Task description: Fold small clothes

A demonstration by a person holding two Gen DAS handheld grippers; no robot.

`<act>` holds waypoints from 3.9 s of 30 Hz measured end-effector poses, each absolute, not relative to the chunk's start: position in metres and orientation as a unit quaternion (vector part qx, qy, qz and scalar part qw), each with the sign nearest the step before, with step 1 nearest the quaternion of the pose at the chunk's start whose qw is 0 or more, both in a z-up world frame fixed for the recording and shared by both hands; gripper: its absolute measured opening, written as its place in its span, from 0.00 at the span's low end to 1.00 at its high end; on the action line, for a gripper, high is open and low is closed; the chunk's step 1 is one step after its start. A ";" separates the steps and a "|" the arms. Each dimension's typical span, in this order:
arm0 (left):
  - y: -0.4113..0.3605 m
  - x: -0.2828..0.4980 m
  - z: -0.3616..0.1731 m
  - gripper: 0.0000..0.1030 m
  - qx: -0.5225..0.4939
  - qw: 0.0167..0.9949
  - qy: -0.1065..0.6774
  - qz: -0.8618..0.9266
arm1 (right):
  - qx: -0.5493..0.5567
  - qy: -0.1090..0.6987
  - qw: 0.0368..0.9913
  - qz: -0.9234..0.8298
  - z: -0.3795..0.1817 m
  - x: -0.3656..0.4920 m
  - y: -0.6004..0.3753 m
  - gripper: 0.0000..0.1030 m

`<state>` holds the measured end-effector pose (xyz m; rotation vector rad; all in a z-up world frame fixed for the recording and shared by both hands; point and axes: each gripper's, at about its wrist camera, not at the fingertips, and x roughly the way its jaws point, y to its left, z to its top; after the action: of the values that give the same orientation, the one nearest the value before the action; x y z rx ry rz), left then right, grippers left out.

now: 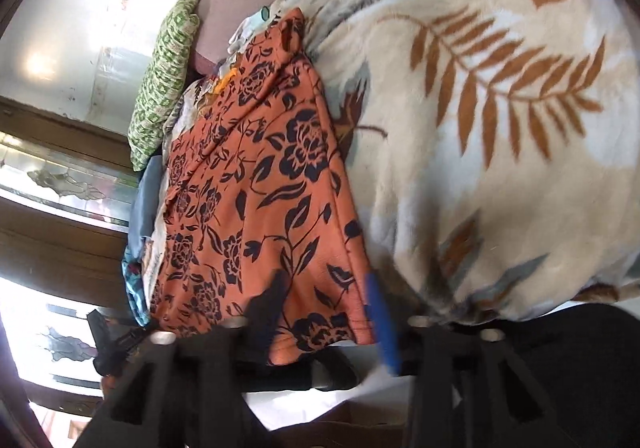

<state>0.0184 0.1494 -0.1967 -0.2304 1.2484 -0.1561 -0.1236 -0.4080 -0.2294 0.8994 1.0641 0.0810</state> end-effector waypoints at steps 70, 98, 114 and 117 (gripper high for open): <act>0.148 0.023 -0.232 0.05 -0.122 0.774 0.611 -0.117 | 0.352 0.554 0.753 0.054 -0.242 -0.108 -0.382 0.13; 0.115 0.017 -0.226 0.22 -0.015 0.795 0.593 -0.124 | 0.428 0.469 0.768 0.080 -0.223 -0.125 -0.421 0.74; 0.114 0.008 -0.209 0.11 -0.002 0.816 0.552 -0.170 | 0.366 0.525 0.761 0.110 -0.236 -0.107 -0.387 0.17; 0.121 0.011 -0.215 0.11 0.001 0.809 0.567 -0.153 | 0.363 0.537 0.758 0.073 -0.243 -0.106 -0.398 0.18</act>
<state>0.0105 0.1206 -0.2152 0.0011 1.2126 -0.3276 -0.1060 -0.3980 -0.2426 0.7911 1.1694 0.1593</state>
